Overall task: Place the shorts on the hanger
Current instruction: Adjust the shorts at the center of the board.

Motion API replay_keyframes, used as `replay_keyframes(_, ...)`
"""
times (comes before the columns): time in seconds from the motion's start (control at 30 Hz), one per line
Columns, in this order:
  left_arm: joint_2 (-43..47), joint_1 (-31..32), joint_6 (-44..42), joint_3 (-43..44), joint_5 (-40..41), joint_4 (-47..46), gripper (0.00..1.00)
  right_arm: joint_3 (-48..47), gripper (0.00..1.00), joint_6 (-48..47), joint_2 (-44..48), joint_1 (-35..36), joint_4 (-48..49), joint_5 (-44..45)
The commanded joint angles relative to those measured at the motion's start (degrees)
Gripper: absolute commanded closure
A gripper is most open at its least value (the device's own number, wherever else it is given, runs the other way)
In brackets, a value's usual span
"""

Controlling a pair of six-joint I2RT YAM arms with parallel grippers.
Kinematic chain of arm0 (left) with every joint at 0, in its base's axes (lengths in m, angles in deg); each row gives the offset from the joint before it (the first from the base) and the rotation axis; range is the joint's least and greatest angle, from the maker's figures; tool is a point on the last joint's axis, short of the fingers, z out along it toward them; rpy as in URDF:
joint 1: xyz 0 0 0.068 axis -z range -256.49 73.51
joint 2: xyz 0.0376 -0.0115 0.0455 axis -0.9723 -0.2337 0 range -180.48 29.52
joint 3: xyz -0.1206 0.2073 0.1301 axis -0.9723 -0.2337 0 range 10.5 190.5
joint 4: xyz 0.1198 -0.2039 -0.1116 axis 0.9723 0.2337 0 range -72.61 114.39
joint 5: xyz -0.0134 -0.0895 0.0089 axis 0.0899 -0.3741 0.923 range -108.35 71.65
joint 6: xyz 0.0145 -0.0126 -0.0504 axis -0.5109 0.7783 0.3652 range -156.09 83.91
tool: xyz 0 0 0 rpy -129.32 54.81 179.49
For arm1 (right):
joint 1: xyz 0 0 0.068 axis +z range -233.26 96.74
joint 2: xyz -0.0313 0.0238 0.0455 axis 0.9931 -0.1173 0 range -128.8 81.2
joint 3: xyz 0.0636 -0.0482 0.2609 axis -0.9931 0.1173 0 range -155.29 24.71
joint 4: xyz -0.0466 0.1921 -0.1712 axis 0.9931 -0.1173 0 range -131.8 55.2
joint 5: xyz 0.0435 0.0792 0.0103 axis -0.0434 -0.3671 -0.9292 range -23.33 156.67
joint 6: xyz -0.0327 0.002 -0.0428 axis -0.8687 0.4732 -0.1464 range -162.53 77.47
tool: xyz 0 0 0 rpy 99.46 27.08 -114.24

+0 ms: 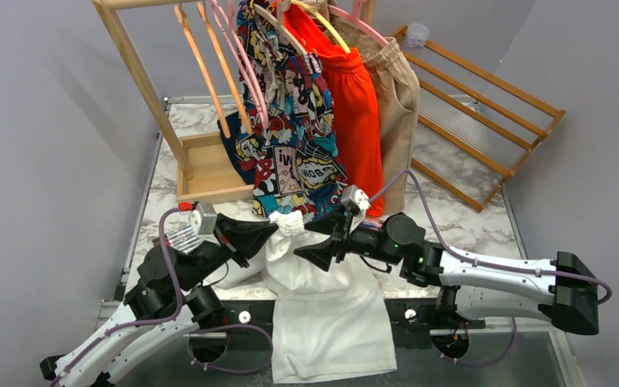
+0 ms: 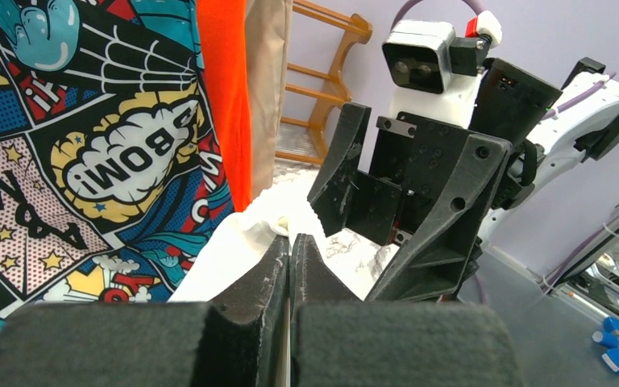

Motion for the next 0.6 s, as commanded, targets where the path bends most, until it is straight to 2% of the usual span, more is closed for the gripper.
replay_keyframes(0.0,1.1,0.2,0.9,0.6,-2.5,-1.5,1.00,-2.3,0.28,-0.1,-1.6,0.3,4.9,-1.8)
replay_keyframes(0.13,1.0,0.2,1.2,0.3,-2.6,-1.2,1.00,-3.4,0.39,-0.3,-2.9,0.3,6.6,-4.1)
replay_keyframes(0.3,0.8,0.2,2.3,-0.3,-1.7,0.0,1.00,-4.5,0.76,-2.3,-3.7,0.3,6.2,-8.5)
replay_keyframes(0.37,0.8,0.2,2.7,-0.4,-0.5,1.3,1.00,-4.8,0.95,-4.0,-3.8,0.3,3.5,-9.9)
replay_keyframes(0.4,0.8,0.2,2.9,-0.4,0.4,2.1,1.00,-5.0,0.99,-5.4,-3.7,0.3,1.7,-10.8)
replay_keyframes(0.43,0.9,0.2,3.2,-0.4,1.1,2.8,0.92,-5.1,0.99,-6.5,-3.7,0.3,0.0,-11.3)
replay_keyframes(0.53,1.1,0.2,3.8,-0.1,3.1,4.8,0.38,-5.2,0.99,-11.1,-3.3,0.3,-6.5,-11.1)
replay_keyframes(0.57,1.0,0.2,3.9,0.1,3.6,5.3,0.27,-5.2,0.99,-12.6,-3.0,0.3,-9.0,-10.4)
